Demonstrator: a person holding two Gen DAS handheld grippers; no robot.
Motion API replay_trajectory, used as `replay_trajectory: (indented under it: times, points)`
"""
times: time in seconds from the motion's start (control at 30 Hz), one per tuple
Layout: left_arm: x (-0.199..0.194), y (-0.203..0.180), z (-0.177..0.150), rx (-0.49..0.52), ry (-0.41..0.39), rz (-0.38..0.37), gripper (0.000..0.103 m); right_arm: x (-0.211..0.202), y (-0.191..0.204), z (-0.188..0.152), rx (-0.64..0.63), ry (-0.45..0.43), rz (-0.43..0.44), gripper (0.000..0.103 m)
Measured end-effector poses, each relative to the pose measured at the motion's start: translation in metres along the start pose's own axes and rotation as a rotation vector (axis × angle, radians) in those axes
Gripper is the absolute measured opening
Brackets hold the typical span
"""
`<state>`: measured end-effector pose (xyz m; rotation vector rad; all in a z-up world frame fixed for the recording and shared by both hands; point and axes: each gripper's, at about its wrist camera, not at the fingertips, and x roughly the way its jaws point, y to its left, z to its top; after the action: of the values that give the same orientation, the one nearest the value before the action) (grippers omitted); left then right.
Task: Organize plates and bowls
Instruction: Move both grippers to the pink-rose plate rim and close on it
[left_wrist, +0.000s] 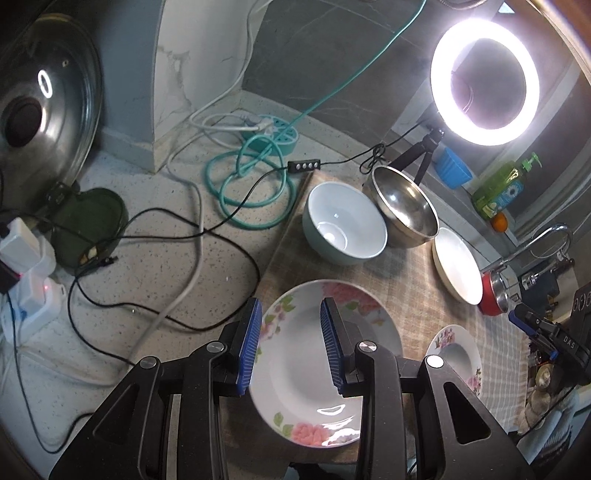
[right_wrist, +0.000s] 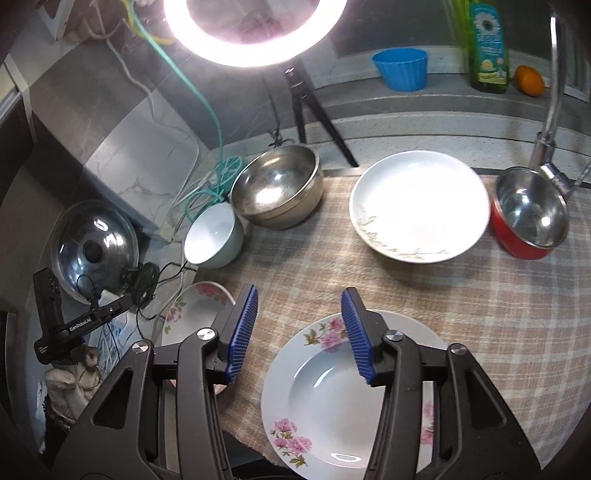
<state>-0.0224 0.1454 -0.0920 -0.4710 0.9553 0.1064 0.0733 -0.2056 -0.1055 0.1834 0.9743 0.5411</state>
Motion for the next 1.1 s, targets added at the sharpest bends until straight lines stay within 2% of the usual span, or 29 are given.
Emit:
replay_trajectory:
  times: [0.43,0.7,0.8,0.87,0.97,1.1]
  points:
    - [0.025,0.039,-0.044,-0.135,0.1,0.001,0.029,0.087,0.051,-0.026,-0.125,0.23,0.087,0.021]
    - [0.038,0.047,-0.059,-0.18,0.146,-0.031,0.028,0.128,0.057,-0.043,-0.131,0.363,0.104,0.018]
    - [0.04,0.046,-0.059,-0.177,0.154,-0.04,0.027,0.135,0.061,-0.045,-0.144,0.378,0.099,0.018]
    - [0.044,0.046,-0.059,-0.181,0.163,-0.046,0.022,0.139,0.063,-0.046,-0.145,0.388,0.098,0.018]
    - [0.048,0.045,-0.06,-0.175,0.172,-0.049,0.019,0.147,0.065,-0.047,-0.145,0.4,0.095,0.017]
    - [0.052,0.044,-0.059,-0.17,0.183,-0.055,0.016,0.155,0.063,-0.049,-0.121,0.417,0.105,0.012]
